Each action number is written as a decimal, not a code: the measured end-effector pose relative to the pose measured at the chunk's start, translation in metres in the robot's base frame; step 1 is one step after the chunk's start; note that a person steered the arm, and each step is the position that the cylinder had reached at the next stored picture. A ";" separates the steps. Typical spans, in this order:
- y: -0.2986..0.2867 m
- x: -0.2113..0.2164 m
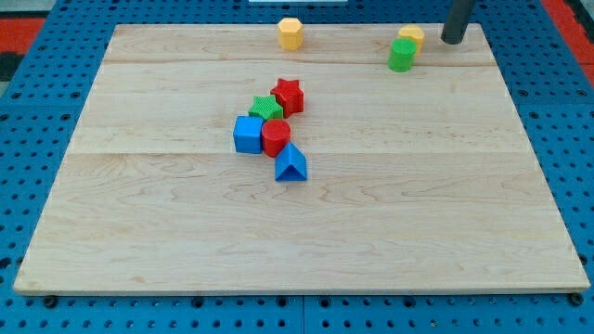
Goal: Push the yellow heart into the yellow hexagon
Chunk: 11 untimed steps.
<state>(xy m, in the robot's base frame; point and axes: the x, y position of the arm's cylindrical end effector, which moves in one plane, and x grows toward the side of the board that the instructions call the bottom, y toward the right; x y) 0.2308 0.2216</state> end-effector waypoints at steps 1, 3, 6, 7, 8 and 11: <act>-0.048 0.000; -0.090 0.000; -0.167 0.000; -0.081 0.000; 0.011 -0.015; -0.063 0.025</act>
